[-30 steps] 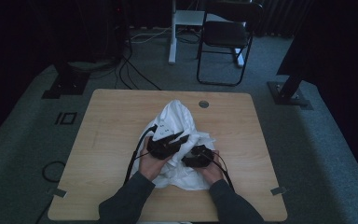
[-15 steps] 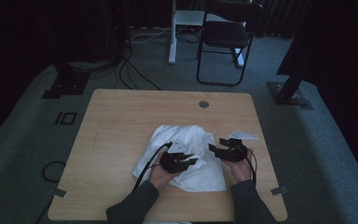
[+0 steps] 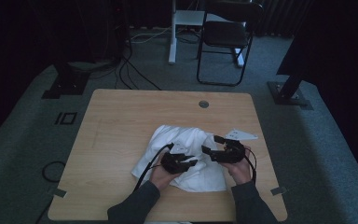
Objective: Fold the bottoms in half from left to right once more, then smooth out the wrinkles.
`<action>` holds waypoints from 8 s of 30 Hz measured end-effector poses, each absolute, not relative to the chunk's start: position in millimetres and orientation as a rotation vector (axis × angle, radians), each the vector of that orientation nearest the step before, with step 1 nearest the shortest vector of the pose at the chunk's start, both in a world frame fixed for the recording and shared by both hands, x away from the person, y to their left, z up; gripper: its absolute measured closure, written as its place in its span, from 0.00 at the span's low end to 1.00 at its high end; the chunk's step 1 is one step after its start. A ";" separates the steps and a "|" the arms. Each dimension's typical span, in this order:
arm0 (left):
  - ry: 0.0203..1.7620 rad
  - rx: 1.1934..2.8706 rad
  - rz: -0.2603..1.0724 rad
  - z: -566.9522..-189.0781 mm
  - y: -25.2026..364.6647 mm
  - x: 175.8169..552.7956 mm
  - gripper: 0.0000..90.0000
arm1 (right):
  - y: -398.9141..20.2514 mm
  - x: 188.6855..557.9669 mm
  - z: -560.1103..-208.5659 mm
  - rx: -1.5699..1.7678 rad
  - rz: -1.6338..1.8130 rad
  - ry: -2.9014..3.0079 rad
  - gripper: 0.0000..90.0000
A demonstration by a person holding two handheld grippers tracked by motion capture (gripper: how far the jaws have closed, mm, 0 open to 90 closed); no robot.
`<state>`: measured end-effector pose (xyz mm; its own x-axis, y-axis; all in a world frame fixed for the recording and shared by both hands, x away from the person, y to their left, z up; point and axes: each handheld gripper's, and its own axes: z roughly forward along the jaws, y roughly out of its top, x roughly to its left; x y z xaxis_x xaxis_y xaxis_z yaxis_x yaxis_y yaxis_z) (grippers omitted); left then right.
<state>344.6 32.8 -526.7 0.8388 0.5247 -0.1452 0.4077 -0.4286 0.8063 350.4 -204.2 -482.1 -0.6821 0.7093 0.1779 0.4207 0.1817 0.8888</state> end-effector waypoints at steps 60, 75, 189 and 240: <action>1.170 1.971 0.504 -530.1 86.9 400.7 0.83 | -241.0 408.4 -485.1 1.413 1.411 2.143 0.99; 1.202 1.975 0.568 -526.6 72.3 413.2 0.75 | -186.5 370.5 -479.3 1.133 1.406 2.260 0.46; 1.152 1.837 0.402 -519.2 109.9 351.3 0.47 | -189.6 391.1 -551.7 1.295 1.023 2.342 0.67; 1.343 1.828 0.535 -524.5 145.5 443.5 0.98 | -148.3 494.3 -502.3 1.375 1.189 2.282 0.97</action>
<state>443.5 145.5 -524.5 0.3504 0.9297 -0.1136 0.5969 -0.1281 0.7920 494.3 -148.3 -502.3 -0.5365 0.8184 0.2056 0.6376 0.2335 0.7341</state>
